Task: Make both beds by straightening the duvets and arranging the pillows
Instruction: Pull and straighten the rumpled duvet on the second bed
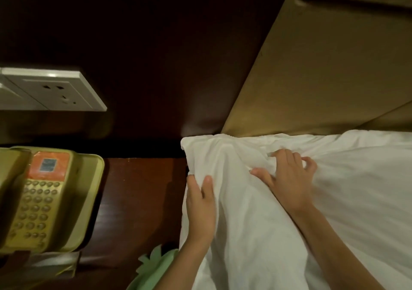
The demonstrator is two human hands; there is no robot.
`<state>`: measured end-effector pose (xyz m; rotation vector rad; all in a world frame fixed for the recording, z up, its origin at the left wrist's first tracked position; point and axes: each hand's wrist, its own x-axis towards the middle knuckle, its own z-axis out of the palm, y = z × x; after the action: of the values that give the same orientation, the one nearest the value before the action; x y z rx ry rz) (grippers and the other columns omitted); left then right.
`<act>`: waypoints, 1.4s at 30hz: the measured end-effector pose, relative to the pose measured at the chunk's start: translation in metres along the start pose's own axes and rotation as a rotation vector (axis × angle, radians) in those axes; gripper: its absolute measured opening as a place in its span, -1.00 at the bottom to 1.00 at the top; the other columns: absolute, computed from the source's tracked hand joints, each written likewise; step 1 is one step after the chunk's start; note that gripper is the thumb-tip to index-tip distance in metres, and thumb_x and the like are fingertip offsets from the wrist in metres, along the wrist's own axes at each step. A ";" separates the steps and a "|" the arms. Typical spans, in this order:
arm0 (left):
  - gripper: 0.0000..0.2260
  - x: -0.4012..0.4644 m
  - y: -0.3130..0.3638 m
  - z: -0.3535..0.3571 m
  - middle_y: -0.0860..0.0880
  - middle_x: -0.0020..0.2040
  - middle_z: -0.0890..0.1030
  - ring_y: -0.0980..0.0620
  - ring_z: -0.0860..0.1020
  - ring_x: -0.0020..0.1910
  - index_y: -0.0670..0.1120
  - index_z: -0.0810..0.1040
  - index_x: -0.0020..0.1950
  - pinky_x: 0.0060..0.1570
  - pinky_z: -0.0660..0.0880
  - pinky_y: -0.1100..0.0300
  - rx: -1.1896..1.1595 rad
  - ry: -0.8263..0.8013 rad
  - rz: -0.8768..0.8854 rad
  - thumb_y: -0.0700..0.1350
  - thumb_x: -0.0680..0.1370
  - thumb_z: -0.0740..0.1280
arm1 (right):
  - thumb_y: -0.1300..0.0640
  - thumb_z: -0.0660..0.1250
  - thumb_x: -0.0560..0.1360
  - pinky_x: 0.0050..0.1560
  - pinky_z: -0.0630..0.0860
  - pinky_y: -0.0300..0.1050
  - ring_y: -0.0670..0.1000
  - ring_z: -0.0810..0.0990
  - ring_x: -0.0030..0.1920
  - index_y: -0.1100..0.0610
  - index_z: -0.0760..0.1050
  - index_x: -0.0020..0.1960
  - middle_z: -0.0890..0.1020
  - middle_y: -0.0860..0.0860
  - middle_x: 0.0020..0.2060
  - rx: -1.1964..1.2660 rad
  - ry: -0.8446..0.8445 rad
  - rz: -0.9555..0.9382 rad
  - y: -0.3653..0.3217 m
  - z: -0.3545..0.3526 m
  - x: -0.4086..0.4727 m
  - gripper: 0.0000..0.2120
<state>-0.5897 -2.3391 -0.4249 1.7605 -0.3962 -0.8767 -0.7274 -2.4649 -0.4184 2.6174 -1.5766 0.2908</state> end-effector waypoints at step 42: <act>-0.96 0.072 0.015 -0.002 0.07 -0.25 0.38 0.42 0.42 -0.33 -0.18 0.27 0.01 -0.28 0.30 0.52 -0.042 0.370 0.197 -0.27 0.65 0.11 | -0.50 -0.04 0.42 -0.07 0.23 0.04 0.11 0.42 -0.30 0.22 0.41 -0.18 0.45 0.08 -0.33 -0.061 0.279 -0.294 0.032 -0.036 0.058 -0.25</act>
<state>-0.5371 -2.3898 -0.4368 1.7645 -0.2976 -0.4046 -0.7337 -2.5243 -0.3723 2.5771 -1.0832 0.5472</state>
